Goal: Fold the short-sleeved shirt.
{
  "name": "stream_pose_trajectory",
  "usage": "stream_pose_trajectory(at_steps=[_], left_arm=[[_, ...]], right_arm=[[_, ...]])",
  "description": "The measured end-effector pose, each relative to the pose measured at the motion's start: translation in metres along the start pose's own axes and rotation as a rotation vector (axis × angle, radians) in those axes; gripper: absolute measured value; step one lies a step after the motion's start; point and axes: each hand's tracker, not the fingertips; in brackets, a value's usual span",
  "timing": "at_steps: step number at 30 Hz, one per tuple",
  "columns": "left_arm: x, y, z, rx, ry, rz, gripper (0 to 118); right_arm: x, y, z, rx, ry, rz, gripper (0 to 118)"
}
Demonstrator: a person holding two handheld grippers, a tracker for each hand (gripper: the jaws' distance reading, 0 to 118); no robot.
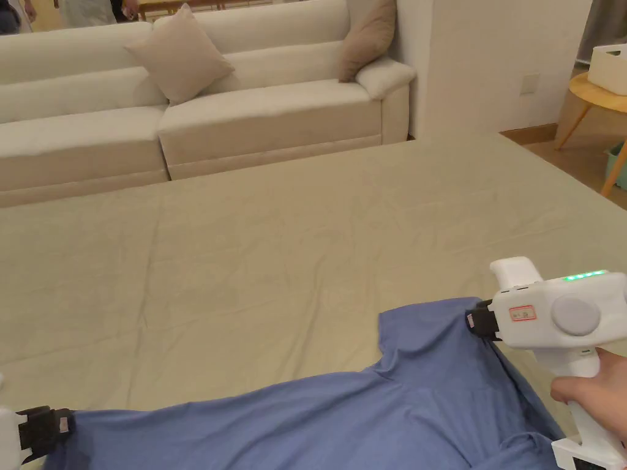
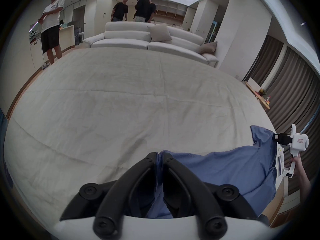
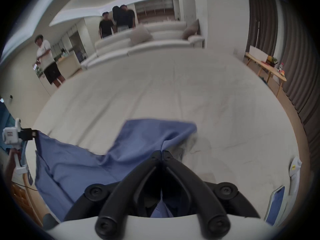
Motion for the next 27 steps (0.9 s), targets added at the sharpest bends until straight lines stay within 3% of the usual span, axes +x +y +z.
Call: stream_pose_trajectory(at_steps=[9,15,22,27], left_arm=[[-0.018,-0.036,0.111,0.108,-0.034,-0.001,5],[-0.028,-0.106,0.159,0.023,-0.020,0.004,5],[-0.052,-0.187,0.141,-0.190,0.000,0.109,5],[-0.059,-0.212,0.111,-0.267,0.056,0.063,5]], right_arm=[[0.010,-0.050,0.152,0.144,0.059,-0.036,0],[-0.011,-0.131,0.230,0.031,0.075,-0.061,0],[0.018,-0.220,0.195,-0.308,0.116,-0.104,0],[0.012,-0.248,0.165,-0.424,0.090,-0.036,0]])
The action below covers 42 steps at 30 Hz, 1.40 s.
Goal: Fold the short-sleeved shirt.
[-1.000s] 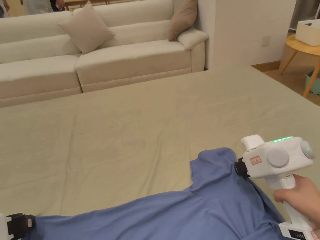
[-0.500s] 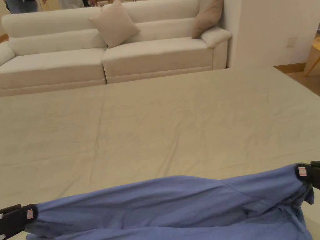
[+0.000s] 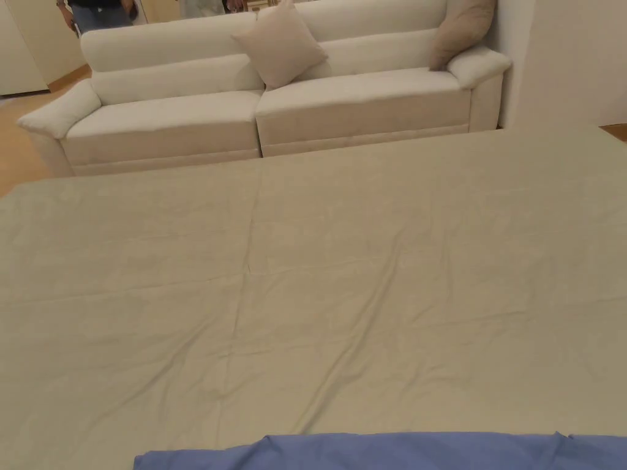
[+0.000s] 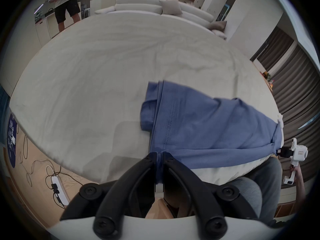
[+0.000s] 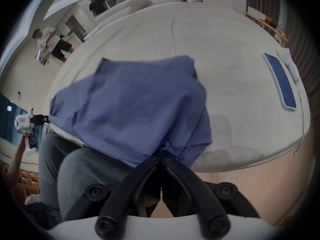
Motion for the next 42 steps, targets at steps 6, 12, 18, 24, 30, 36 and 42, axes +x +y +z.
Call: stream_pose_trajectory(at_steps=[6,12,18,24,30,36,42], left_arm=[[0.010,0.004,0.015,0.048,0.074,-0.050,104],[0.005,0.022,0.110,0.378,-0.048,0.103,107],[-0.019,0.029,0.098,0.280,-0.114,0.150,0],[-0.059,0.033,0.055,0.120,-0.303,0.313,0],[-0.099,0.040,0.008,0.038,-0.577,0.425,45],[-0.106,0.044,-0.023,0.002,-0.714,0.456,118],[-0.078,0.063,-0.062,-0.089,-0.865,0.358,117]], right_arm=[[-0.009,0.008,0.028,0.107,-0.087,0.041,78],[-0.005,0.033,0.141,0.574,-0.042,-0.121,112],[-0.006,0.045,0.167,0.626,-0.061,-0.087,17],[-0.014,0.048,0.160,0.622,-0.084,-0.096,0],[-0.022,0.051,0.169,0.645,-0.009,-0.131,0],[-0.029,0.055,0.165,0.655,0.025,-0.158,0],[-0.026,0.053,0.154,0.651,0.090,-0.220,0]])
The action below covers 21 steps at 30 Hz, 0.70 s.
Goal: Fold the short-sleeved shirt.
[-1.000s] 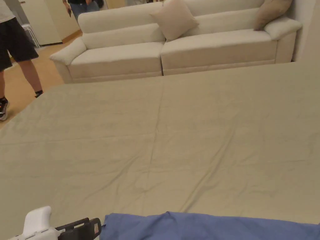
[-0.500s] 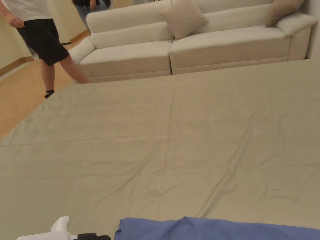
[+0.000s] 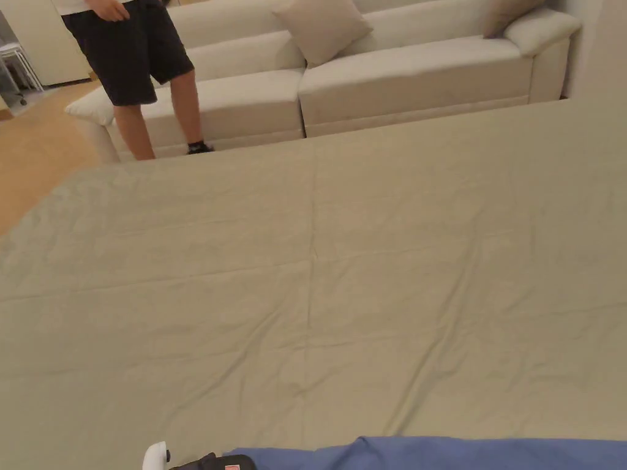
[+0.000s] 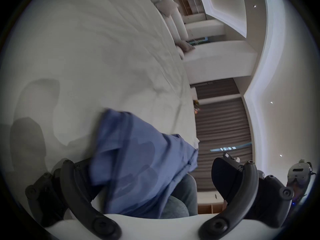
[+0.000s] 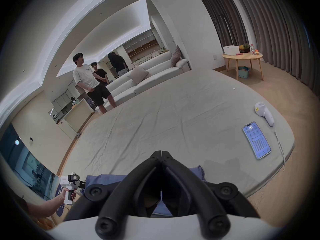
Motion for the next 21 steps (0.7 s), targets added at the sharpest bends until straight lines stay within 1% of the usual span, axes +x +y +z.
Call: stream_pose_trajectory(at_steps=[1,3,4,5,6,7,8,9,10,11,12,14,15,16,17,18,19,20,21], left_arm=[[0.003,0.003,-0.008,-0.028,-0.007,-0.012,117],[0.004,0.008,-0.016,-0.032,0.030,-0.062,116],[0.006,0.009,-0.018,-0.054,0.067,-0.063,105],[0.008,0.010,-0.018,-0.080,0.089,-0.069,70],[0.008,0.011,-0.021,-0.087,0.138,-0.086,4],[0.009,0.006,-0.030,-0.159,0.298,-0.118,5],[0.008,0.005,-0.033,-0.142,0.362,-0.114,5],[0.004,0.005,-0.028,-0.183,0.246,-0.066,5],[0.013,0.005,-0.026,-0.143,0.245,-0.084,5],[0.026,0.003,-0.034,-0.145,0.251,-0.090,5],[0.032,0.003,-0.035,-0.148,0.289,-0.091,5],[0.037,0.009,-0.030,-0.153,0.229,0.073,5],[0.021,0.031,-0.010,-0.147,0.186,0.198,5],[0.025,0.035,-0.004,-0.127,0.143,0.224,5],[0.037,0.042,0.002,-0.124,0.183,0.138,5],[0.049,0.046,0.004,-0.176,0.212,0.043,5],[0.054,0.052,0.010,-0.189,0.251,-0.003,5],[0.055,0.058,0.015,-0.215,0.244,0.010,5],[0.054,0.063,0.023,-0.197,0.245,0.036,5]], right_arm=[[-0.001,-0.001,-0.001,0.001,-0.001,-0.003,0],[-0.003,-0.003,-0.003,-0.009,-0.015,0.003,0],[-0.003,-0.003,-0.004,-0.011,-0.022,0.008,0],[-0.004,-0.003,-0.003,-0.015,-0.021,0.010,0],[-0.004,-0.004,-0.004,-0.015,-0.020,0.010,0],[-0.003,-0.004,-0.005,-0.018,-0.019,0.009,0],[-0.003,-0.005,-0.007,-0.019,-0.026,0.009,0],[-0.003,-0.004,-0.007,-0.023,-0.026,0.010,0],[-0.003,-0.005,-0.008,-0.029,-0.032,0.010,0],[-0.003,-0.006,-0.008,-0.028,-0.037,0.012,0],[-0.003,-0.007,-0.008,-0.031,-0.036,0.012,0],[-0.003,-0.008,-0.008,-0.034,-0.035,0.007,0],[-0.004,-0.009,-0.009,-0.038,-0.033,0.004,0],[-0.005,-0.010,-0.009,-0.039,-0.033,0.005,0],[-0.008,-0.010,-0.010,-0.043,-0.036,0.006,0],[-0.009,-0.010,-0.010,-0.047,-0.037,0.008,0],[-0.011,-0.011,-0.011,-0.050,-0.038,0.010,0],[-0.013,-0.011,-0.011,-0.053,-0.040,0.011,0],[-0.015,-0.011,-0.011,-0.053,-0.044,0.013,0]])
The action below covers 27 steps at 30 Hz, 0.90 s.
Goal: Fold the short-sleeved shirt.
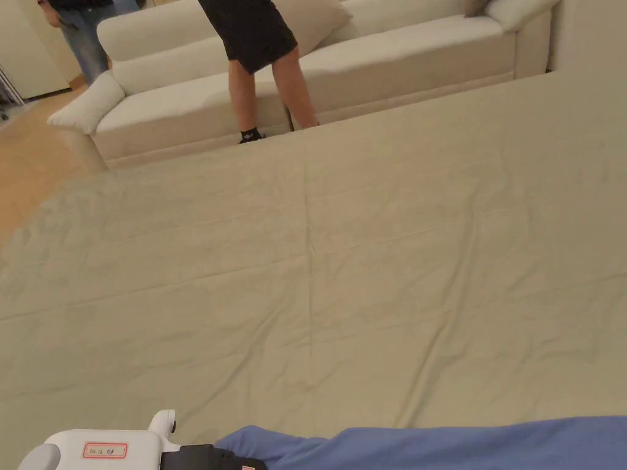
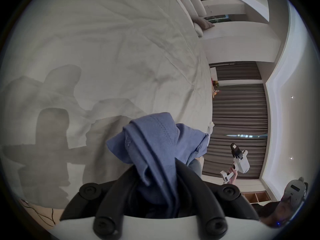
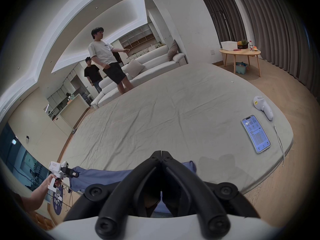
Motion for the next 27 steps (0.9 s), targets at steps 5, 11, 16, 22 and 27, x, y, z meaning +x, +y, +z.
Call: stream_pose_trajectory(at_steps=[5,11,16,22,27], left_arm=[[-0.021,0.016,0.060,0.059,0.104,0.026,5],[-0.031,-0.002,0.118,0.221,0.346,0.112,5],[0.013,-0.029,0.087,0.202,0.446,-0.017,5],[0.108,-0.080,-0.013,0.117,0.282,-0.161,5],[0.168,-0.096,-0.118,0.087,0.166,-0.246,5]], right_arm=[[-0.007,0.001,-0.002,-0.009,0.000,0.025,0],[-0.008,0.002,-0.010,-0.028,-0.009,0.040,0],[-0.006,-0.003,-0.014,-0.039,0.018,0.042,0],[-0.001,-0.007,-0.012,-0.027,0.079,0.031,0],[0.010,-0.012,0.001,-0.006,0.129,0.020,0]])
